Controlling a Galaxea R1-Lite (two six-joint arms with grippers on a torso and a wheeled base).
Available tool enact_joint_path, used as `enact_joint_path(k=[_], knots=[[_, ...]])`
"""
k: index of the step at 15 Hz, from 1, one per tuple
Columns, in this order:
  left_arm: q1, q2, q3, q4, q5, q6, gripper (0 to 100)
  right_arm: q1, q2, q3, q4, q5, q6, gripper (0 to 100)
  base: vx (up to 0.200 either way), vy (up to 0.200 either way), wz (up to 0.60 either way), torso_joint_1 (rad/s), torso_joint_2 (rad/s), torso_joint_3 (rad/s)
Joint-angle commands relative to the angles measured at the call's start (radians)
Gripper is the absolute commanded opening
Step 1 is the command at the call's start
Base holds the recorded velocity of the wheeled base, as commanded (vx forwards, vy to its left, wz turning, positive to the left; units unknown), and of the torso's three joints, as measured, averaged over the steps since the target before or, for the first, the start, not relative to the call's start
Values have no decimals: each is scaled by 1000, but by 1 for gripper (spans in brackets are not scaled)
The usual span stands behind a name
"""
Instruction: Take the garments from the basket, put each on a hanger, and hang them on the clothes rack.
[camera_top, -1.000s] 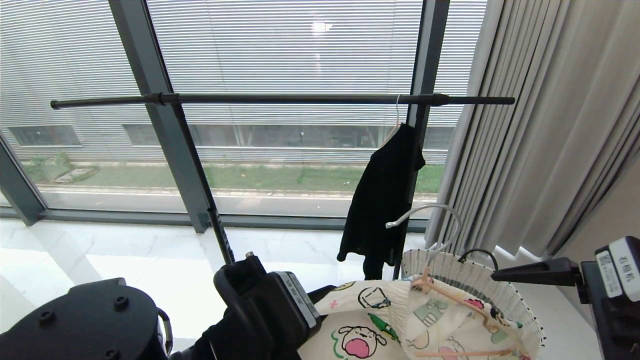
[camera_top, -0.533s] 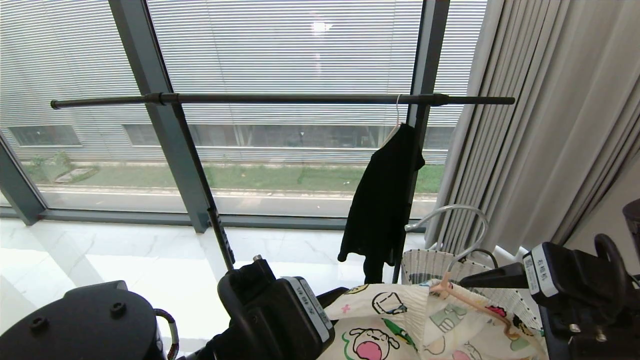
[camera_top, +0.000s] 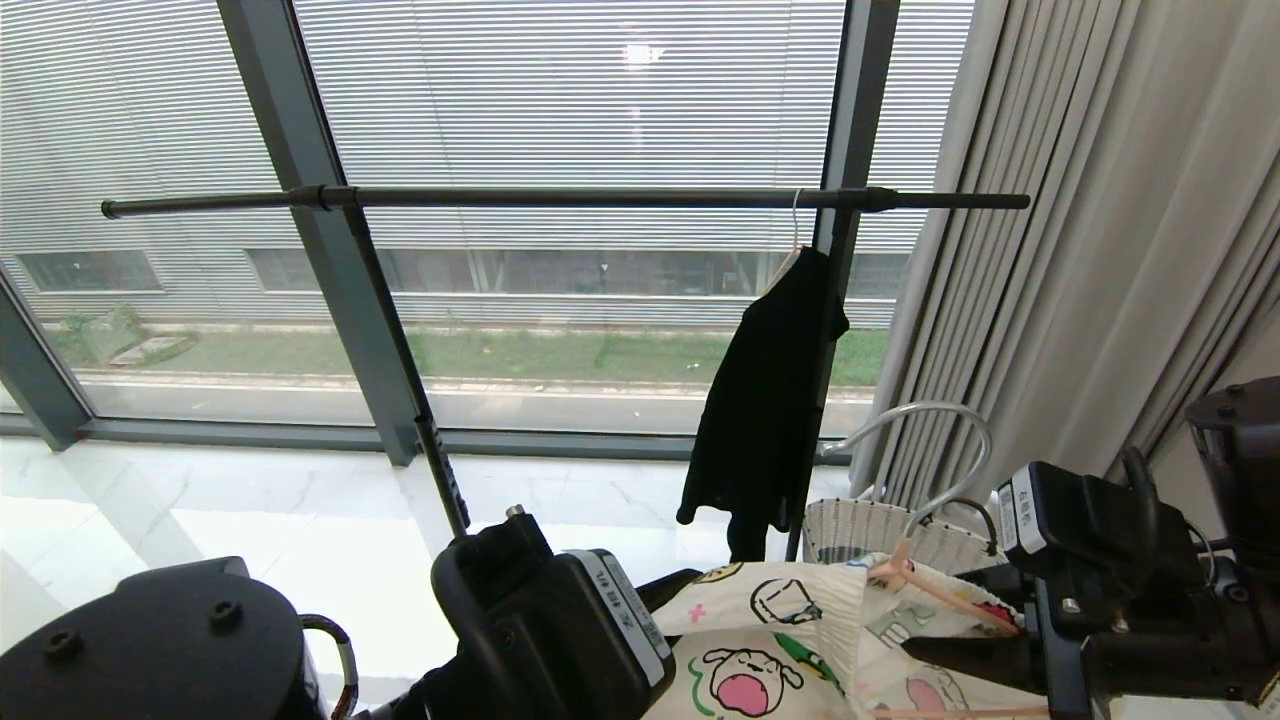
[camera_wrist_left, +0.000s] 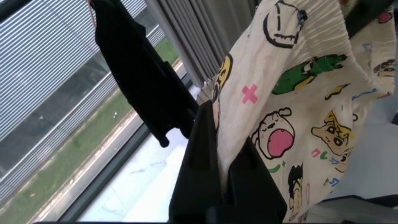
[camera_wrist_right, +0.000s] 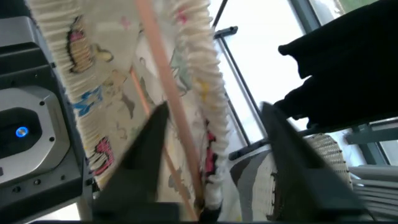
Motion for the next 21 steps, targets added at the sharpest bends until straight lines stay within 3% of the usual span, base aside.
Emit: enact_joint_path(k=[1,5,6,8,11,14,21], knots=[[-4,0,-7,-1,11,-1,0,-1,13,0,-1,0,-1,0,0,0,0,0,0,0],[-18,-2,-7,-1,25,-2,0,-13,13,5,-51,0,-4,0,0,0,0,0,0,0],[-26,0,-5,-1,29,-10,100,-13,13,11,-77,1,-8,0,0,0,0,0,0,0],[-32,3,-5,-1,51,-33,100,-13,1,31,-139,0,-16,0,0,0,0,0,0,0],[-29,-3,3,-1,128,-37,100,-35,-10,59,-223,4,-90,0,0,0,0,0,0,0],[31,-65,113,-1,132,-39,100,-102,-14,74,-301,54,-217,0,0,0,0,0,0,0],[82,-321,360,1,134,-25,100,-174,-20,54,-303,57,-220,0,0,0,0,0,0,0]])
